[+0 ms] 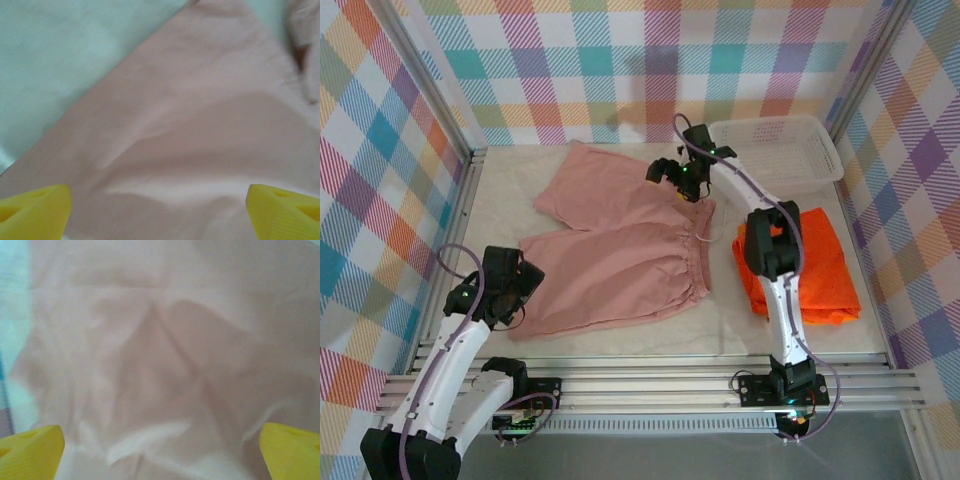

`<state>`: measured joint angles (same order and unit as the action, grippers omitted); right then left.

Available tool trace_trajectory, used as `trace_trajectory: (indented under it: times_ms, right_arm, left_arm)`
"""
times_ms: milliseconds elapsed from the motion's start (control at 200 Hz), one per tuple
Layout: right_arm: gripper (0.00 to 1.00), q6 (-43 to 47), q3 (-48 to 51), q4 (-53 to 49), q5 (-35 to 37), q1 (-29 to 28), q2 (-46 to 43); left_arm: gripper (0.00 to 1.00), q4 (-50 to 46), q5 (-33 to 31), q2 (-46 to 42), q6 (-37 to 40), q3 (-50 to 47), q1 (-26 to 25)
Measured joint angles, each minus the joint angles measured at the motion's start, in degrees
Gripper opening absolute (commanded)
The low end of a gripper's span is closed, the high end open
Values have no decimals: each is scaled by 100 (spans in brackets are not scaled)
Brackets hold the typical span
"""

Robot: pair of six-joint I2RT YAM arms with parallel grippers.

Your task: Fold and stack the shorts

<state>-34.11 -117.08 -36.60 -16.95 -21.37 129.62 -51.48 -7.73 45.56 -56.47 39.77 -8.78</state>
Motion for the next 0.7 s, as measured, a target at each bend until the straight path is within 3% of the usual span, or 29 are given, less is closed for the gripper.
trace_trajectory:
  times_ms: [295, 440, 600, 700]
  right_arm:
    - [100, -260, 2879, 1633, -4, -216, -3049]
    - [99, -302, 4124, 1902, 155, -208, -3773]
    - [100, -319, 5174, 1897, 299, -192, -4339]
    - [100, -326, 5619, 1882, 356, -186, -4734]
  left_arm:
    - [78, -879, 249, 337, -1021, -376, 0]
    - [74, -769, 229, 826, -1200, -490, 0]
    - [57, -400, 293, 1296, -1338, -907, 0]
    - [52, -212, 219, 1381, -1368, -1034, 0]
